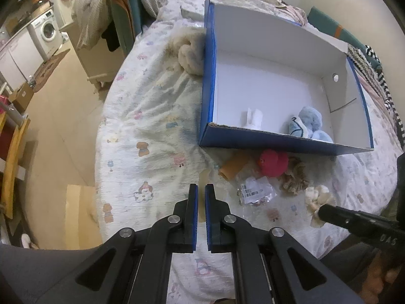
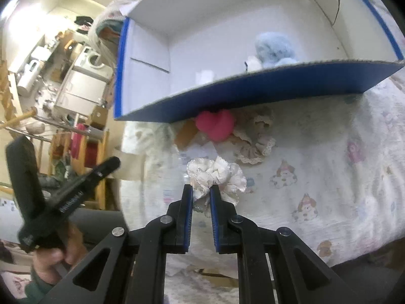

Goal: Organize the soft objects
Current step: 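Grasp the tan pad with the left gripper while the right grasps the cream scrunchie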

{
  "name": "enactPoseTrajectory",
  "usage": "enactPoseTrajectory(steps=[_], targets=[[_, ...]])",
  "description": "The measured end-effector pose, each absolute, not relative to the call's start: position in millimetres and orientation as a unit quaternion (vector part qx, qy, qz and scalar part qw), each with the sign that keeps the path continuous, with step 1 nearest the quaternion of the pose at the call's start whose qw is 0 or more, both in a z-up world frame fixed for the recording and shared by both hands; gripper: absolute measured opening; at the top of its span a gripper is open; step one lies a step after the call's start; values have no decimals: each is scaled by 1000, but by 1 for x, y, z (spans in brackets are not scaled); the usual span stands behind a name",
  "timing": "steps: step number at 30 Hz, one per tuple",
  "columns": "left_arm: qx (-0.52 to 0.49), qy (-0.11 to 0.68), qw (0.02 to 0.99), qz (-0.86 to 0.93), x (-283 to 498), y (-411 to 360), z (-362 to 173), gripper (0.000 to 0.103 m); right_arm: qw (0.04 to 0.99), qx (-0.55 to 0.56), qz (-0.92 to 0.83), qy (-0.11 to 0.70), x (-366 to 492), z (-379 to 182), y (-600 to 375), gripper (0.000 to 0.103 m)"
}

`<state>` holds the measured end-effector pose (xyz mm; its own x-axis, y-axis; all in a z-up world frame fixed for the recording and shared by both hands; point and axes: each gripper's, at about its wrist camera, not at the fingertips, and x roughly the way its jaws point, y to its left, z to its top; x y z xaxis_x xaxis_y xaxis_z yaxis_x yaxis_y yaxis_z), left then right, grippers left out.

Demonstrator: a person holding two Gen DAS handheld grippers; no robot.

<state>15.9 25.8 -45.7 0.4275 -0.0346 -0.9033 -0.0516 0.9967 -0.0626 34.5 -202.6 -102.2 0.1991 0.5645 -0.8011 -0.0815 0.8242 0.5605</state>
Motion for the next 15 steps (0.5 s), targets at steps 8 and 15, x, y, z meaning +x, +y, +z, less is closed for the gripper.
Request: enactPoseTrajectory(steps=[8, 15], targets=[[-46, 517, 855, -11, 25, 20, -9, 5, 764, 218, 230, 562, 37, -72, -207, 15], [-34, 486, 873, -22, 56, 7, 29, 5, 785, 222, 229, 531, 64, -37, -219, 15]])
